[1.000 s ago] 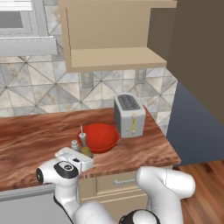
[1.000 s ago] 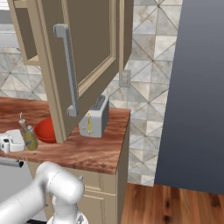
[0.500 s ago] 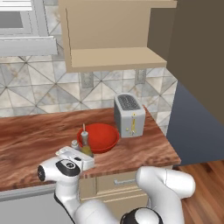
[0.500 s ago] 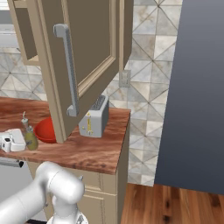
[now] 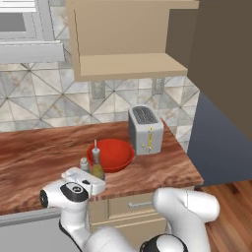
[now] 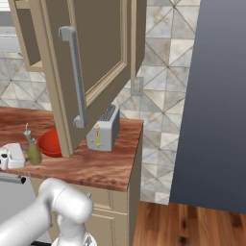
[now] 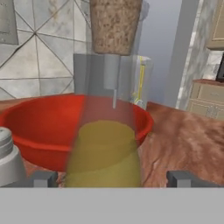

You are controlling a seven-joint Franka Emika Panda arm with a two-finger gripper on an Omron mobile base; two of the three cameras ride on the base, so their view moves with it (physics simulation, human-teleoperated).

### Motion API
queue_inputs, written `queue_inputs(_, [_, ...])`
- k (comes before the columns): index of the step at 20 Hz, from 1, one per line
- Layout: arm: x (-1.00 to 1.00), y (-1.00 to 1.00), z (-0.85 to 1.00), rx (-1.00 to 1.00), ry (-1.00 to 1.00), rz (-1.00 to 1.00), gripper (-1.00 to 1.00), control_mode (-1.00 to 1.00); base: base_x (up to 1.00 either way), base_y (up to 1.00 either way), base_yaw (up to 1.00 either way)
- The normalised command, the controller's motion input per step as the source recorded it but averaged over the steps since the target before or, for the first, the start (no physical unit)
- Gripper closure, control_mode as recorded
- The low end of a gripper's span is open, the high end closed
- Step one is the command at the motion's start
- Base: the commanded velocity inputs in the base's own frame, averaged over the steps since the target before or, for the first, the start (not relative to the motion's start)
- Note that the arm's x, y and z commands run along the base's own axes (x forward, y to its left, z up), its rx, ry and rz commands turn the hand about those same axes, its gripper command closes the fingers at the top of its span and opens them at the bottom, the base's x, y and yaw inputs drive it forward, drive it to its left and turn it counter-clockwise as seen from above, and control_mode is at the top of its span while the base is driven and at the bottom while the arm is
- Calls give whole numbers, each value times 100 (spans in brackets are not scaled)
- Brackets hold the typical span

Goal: Retrieve the bottle and the shaker from the cabinet and place them next to the mixing bowl on the counter. Then add garlic from the fridge to the mixing bowl.

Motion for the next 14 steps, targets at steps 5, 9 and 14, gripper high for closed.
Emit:
queue_inputs(5, [-23,31,34,0,6,0,-100,-100,0,0,0])
queue_inputs(9, [-38,36,48,1,10,0,-100,-100,0,0,0])
queue_inputs(14, [-82,-1,63,12,12,0,-100,-100,0,0,0])
